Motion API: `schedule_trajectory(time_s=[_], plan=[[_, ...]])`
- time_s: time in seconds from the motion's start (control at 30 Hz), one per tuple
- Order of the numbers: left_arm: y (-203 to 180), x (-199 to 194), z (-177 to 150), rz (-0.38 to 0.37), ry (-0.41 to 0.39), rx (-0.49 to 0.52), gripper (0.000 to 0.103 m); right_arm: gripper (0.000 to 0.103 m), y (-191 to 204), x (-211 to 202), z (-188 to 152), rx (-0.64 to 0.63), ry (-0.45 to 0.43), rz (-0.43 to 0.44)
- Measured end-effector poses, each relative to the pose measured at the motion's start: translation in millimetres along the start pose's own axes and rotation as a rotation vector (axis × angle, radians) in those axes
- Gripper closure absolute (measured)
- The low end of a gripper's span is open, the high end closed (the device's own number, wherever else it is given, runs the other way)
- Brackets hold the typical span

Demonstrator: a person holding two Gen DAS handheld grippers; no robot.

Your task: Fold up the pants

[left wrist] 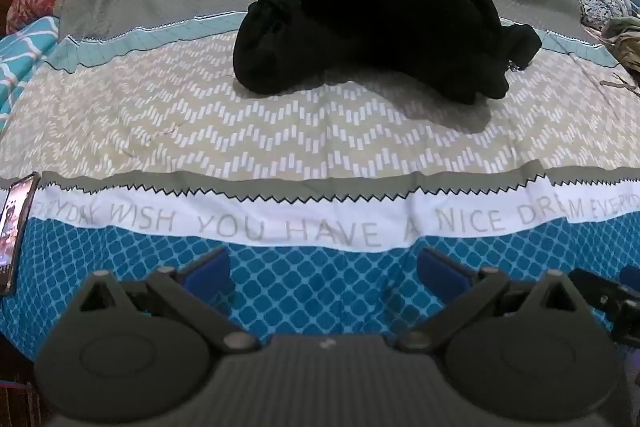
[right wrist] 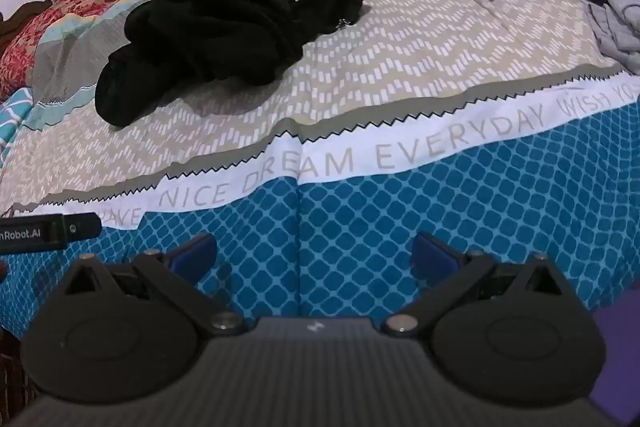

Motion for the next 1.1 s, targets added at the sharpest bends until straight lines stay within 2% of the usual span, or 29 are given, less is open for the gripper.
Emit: schedule_trajectory(time_s=[0.1,0.2,0.4,0.6,0.8,1.1], plan=[[3,-3,-4,-0.012,-0.015,-0.003,0.0,0.0,1,1,-2,-0.004,0.009,-0.001],[2,9,-5,0.02,0.048,0.012,0.0,0.0,-10,9,-5,0.038,0.039,0.011],[7,21,-10,0.016,0.117,0.012,0.0,0.0,-10,12,-8,0.037,0.042,-0.003],[16,35,-16,0.013,0.178,-0.001,0.0,0.0,-15,12,-8,0.069,0.033,0.02],[18,39,-16,0.015,0.194,0.006,0.0,0.0,-19,10,-6,0.127,0.011,0.054],[16,42,-22,0.016,0.197,0.031,0.0,0.0,-17,9,-4,0.101,0.026,0.054]])
Point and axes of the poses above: each gripper's, at about its wrist camera, not at the fingertips, and x roughly the way its jaws point, y to its left, z to its top, the point moved 10 cm from there along x, roughly the way its jaws point, and after that the axes turned 4 degrees about y, right-handed, at the moved point
